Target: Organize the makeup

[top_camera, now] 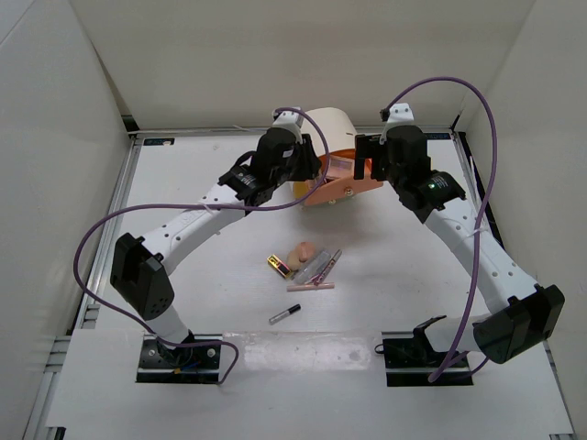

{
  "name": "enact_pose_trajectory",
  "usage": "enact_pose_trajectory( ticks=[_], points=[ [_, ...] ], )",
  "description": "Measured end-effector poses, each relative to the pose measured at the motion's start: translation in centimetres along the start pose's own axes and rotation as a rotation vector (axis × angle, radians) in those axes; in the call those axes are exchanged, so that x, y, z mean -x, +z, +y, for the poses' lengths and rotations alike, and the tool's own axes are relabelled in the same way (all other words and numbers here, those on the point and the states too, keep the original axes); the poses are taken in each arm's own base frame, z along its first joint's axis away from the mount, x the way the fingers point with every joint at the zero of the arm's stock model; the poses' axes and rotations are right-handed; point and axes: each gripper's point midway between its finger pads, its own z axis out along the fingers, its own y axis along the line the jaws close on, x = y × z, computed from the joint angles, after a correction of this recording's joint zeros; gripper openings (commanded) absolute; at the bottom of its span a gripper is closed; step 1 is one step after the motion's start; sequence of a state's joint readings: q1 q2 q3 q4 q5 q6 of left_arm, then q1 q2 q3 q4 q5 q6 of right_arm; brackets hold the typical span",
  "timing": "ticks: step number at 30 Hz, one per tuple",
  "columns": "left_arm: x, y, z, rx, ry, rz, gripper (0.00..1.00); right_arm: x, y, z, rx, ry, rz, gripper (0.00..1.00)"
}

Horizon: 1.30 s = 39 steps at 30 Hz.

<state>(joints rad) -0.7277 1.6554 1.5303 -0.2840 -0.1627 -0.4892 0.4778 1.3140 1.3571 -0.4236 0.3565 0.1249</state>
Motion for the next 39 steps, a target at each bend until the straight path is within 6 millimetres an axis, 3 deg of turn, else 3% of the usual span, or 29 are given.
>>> enact_pose_trajectory(
  ticks=[9, 11, 21, 23, 26, 27, 30, 33, 36, 39],
  points=[
    [-0.8, 0.1, -0.6, -0.03, -0.006, 0.028, 0.13, 0.0, 0.0, 0.0, 0.0, 0.003, 0.0, 0.99],
    [-1.2, 0.4, -0.5, -0.029, -0.008, 0.039, 0.1, 0.0, 0.0, 0.0, 0.0, 0.004, 0.0, 0.99],
    [-3.2, 1.4, -1.1, 0.018, -0.055, 0.019, 0.1, -1.0, 0.4, 0.1, -0.002, 0.015, 0.02, 0.99],
    [-3.2, 1.4, -1.3, 0.016, -0.065, 0.017, 0.16, -1.0, 0.4, 0.1, -0.002, 0.016, 0.02, 0.99],
    [-3.3, 1.5, -1.3, 0.013, -0.079, 0.012, 0.36, -1.0, 0.4, 0.1, -0.003, 0.016, 0.02, 0.99],
    [-3.4, 1.6, -1.3, 0.013, -0.081, 0.012, 0.5, -1.0, 0.4, 0.1, -0.003, 0.016, 0.02, 0.99],
    [-4.0, 1.6, -0.9, 0.022, -0.082, 0.023, 0.67, -1.0, 0.4, 0.1, -0.003, 0.017, 0.019, 0.99],
    [-4.1, 1.6, -1.0, 0.02, -0.078, 0.024, 0.78, -1.0, 0.4, 0.1, -0.003, 0.017, 0.019, 0.99],
    [-3.7, 1.3, -1.1, 0.014, -0.066, 0.015, 0.98, -1.0, 0.4, 0.1, -0.003, 0.017, 0.02, 0.99],
    [-3.1, 0.8, -1.3, 0.007, -0.057, 0.004, 0.98, -1.0, 0.4, 0.1, -0.003, 0.017, 0.02, 0.99]
  ],
)
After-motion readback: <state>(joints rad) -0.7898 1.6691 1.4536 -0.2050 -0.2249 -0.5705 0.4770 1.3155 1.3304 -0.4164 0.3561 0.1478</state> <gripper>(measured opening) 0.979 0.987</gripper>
